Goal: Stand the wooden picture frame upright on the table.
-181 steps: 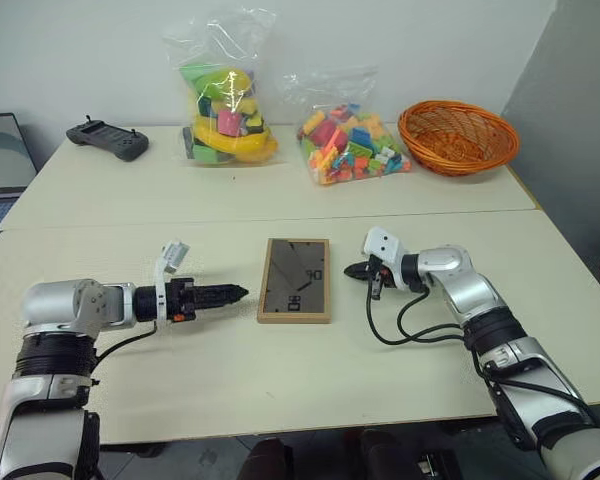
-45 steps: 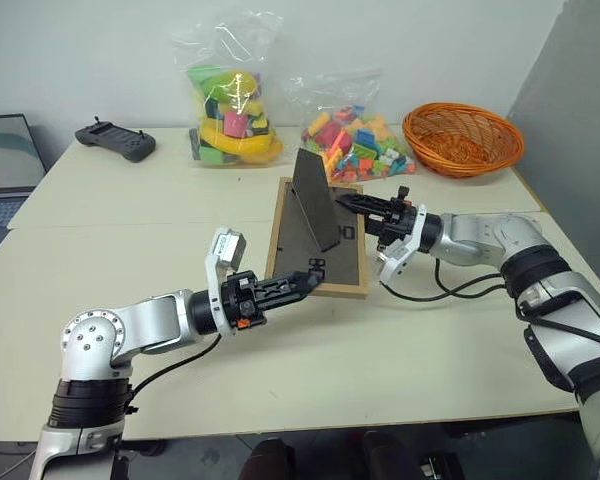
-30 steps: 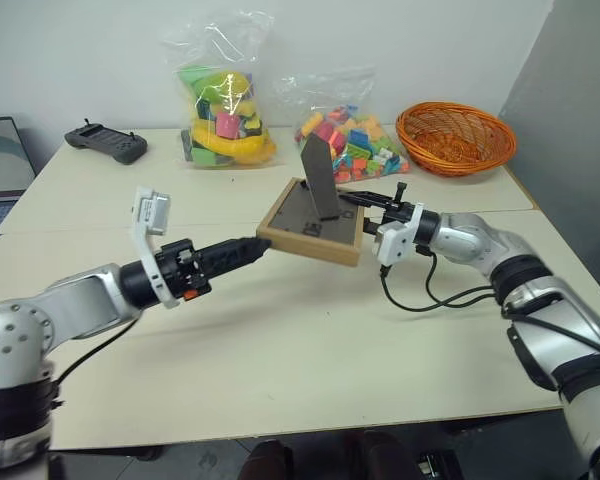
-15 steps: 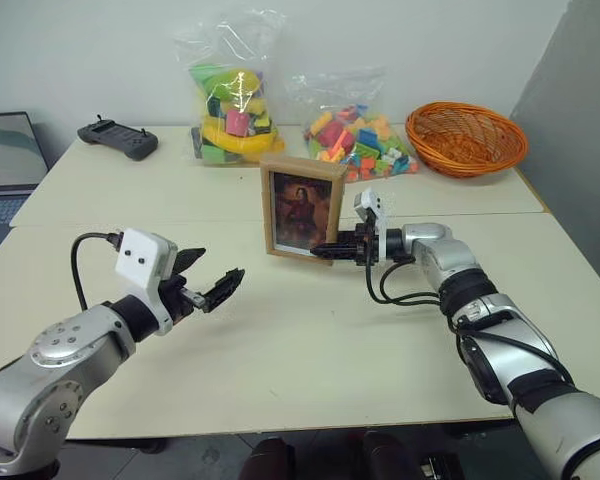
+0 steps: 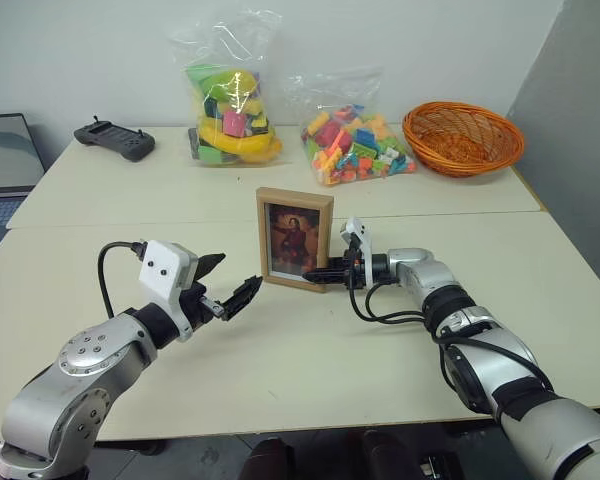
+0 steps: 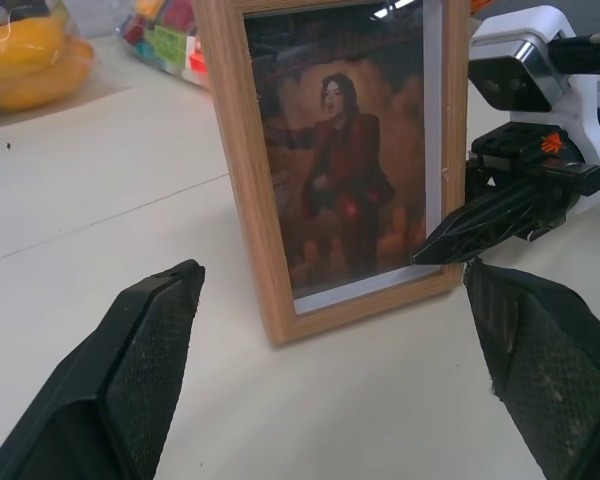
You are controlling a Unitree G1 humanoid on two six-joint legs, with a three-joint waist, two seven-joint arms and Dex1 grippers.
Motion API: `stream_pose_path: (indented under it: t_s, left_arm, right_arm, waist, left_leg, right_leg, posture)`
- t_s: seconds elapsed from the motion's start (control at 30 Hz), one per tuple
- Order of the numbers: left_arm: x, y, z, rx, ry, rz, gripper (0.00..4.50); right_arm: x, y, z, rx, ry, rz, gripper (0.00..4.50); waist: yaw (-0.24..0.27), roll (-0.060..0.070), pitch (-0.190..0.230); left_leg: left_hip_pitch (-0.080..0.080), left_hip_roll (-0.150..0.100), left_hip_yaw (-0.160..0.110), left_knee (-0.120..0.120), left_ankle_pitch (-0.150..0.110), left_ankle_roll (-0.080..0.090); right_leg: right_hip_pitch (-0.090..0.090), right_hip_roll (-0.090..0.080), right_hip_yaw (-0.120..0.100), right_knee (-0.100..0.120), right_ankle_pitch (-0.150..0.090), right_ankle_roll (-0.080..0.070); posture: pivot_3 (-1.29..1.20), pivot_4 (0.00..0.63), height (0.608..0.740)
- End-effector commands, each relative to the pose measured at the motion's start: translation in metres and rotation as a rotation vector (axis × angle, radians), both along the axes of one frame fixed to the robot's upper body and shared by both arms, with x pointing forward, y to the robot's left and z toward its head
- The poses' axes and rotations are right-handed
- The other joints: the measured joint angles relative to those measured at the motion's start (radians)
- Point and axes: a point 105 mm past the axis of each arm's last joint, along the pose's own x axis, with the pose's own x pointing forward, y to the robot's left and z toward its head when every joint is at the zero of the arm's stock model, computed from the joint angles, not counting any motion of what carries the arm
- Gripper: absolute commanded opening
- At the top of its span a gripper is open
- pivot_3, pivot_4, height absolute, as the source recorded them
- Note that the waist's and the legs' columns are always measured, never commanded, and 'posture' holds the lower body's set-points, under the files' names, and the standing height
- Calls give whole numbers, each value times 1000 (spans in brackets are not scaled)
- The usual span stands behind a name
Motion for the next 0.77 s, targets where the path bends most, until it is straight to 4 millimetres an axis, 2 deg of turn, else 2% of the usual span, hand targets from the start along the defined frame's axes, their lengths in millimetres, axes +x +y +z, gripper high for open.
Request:
stream_pose_path:
  t_s: [0.03,0.1,0.13,0.2,0.3,0.33,0.37,0.4,0.47,0.53,0.67,0.77]
  left_arm:
    - [2,-2,5,3,-30,-17,4417]
    - [2,-3,5,4,-31,-26,4500]
    - [2,-3,4,5,-30,-28,4500]
    - [4,-1,5,9,-31,-29,4500]
    - [5,3,3,32,-31,-32,4500]
    - [7,5,3,34,-32,-32,4500]
    - [8,7,4,42,-32,-35,4500]
    - [9,9,4,46,-32,-37,4500]
    - [13,16,7,52,-23,-39,4500]
    - [15,22,9,53,-17,-42,4500]
    - [23,38,23,11,30,-61,4500]
    - [26,47,37,-20,61,-111,4500]
  right_arm:
    - [2,-2,9,30,-28,2,1297]
    - [0,-7,4,12,-27,5,2000]
    - [-1,-11,1,-7,-33,13,2105]
    - [-4,-21,-4,-37,-46,26,2595]
    - [-9,-37,-11,-85,-89,37,3372]
    - [-11,-46,-12,-106,-108,38,3419]
    - [-13,-57,-12,-121,-123,32,3849]
    - [-15,-63,-12,-132,-134,30,4075]
    - [-15,-85,1,-167,-214,-3,4466]
    - [-15,-95,15,-171,-269,-39,4466]
    - [-32,-103,64,-106,-308,-58,4466]
    - [-47,-101,85,-70,-301,-64,4466]
  waist:
    - [0,0,0]
    - [1,0,0]
    - [2,0,0]
    - [4,0,0]
    - [6,0,0]
    - [4,0,0]
    - [4,0,0]
    - [6,0,0]
    - [10,0,0]
    - [15,0,0]
    - [12,0,0]
    - [10,0,0]
  left_leg:
    - [0,0,0,0,0,0]
    - [0,0,0,0,0,0]
    - [0,0,0,0,0,0]
    - [0,0,0,0,0,0]
    - [0,0,0,0,0,0]
    - [0,0,0,0,0,0]
    - [0,0,0,0,0,0]
    - [0,0,0,0,0,0]
    - [0,0,0,0,0,0]
    - [0,0,0,1,0,0]
    - [1,0,0,0,0,0]
    - [0,1,-2,0,0,0]
  right_leg:
    - [0,0,0,0,0,0]
    - [0,0,0,0,0,0]
    - [0,0,0,0,0,0]
    - [0,0,0,0,0,0]
    - [1,0,0,0,0,0]
    - [1,0,0,0,0,0]
    - [1,0,0,0,0,0]
    - [1,0,0,0,0,0]
    - [1,0,-1,0,0,0]
    - [1,0,-1,0,0,0]
    - [1,1,-1,0,0,0]
    - [1,1,-2,0,0,0]
  posture:
    - [0,150,740]
    - [0,150,740]
    - [0,150,740]
    - [0,150,740]
    - [0,150,740]
    - [0,150,740]
    - [0,150,740]
    - [0,150,740]
    - [0,150,740]
    - [0,150,740]
    - [0,150,740]
    - [0,150,740]
